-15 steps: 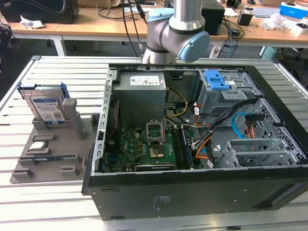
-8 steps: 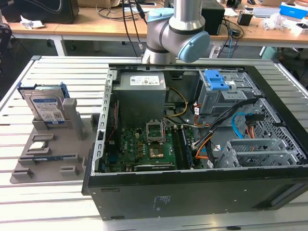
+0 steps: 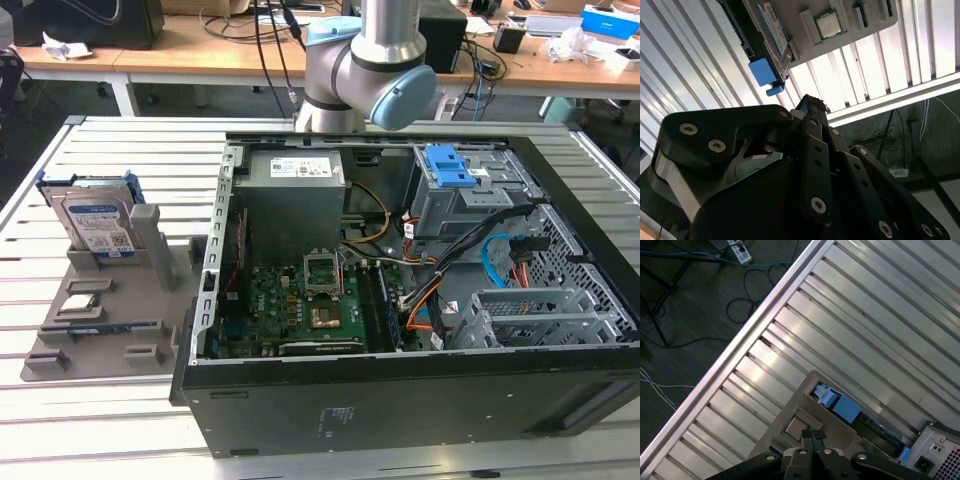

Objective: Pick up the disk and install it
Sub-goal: 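Pick up the disk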

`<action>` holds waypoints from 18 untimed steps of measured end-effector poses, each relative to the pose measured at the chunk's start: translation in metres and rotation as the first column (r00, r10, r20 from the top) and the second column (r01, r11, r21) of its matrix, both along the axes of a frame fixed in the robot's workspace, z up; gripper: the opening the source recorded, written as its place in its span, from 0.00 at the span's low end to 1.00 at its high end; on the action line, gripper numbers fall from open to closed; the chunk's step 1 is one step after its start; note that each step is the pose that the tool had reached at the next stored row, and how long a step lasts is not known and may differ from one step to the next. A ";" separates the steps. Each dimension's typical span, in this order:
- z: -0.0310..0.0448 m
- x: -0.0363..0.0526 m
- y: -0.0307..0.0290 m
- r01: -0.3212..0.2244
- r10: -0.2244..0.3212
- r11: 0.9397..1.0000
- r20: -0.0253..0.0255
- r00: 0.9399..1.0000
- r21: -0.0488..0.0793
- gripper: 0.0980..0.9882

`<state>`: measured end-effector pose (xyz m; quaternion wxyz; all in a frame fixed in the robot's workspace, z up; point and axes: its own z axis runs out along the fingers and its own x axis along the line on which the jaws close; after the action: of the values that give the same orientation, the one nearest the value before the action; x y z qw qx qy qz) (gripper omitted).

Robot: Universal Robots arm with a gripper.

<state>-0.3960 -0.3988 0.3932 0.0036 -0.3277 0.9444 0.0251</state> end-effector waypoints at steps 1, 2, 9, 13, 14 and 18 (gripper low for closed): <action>0.0000 0.0000 0.0000 -0.009 0.009 1.000 0.000 1.000 0.000 0.01; 0.0000 0.0000 0.0000 -0.017 0.017 1.000 0.000 1.000 0.000 0.01; 0.0000 0.0000 0.0000 -0.101 0.101 0.995 0.000 0.995 0.000 0.01; 0.0000 0.0000 0.0000 -0.160 0.160 0.987 0.000 0.987 0.000 0.01; 0.0000 0.0000 0.0000 -0.179 0.179 0.984 0.000 0.984 0.000 0.01; 0.0000 0.0000 0.0000 -0.225 0.225 0.974 0.000 0.974 0.000 0.01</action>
<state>-0.3960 -0.3989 0.3932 0.0008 -0.4325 0.9013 0.0253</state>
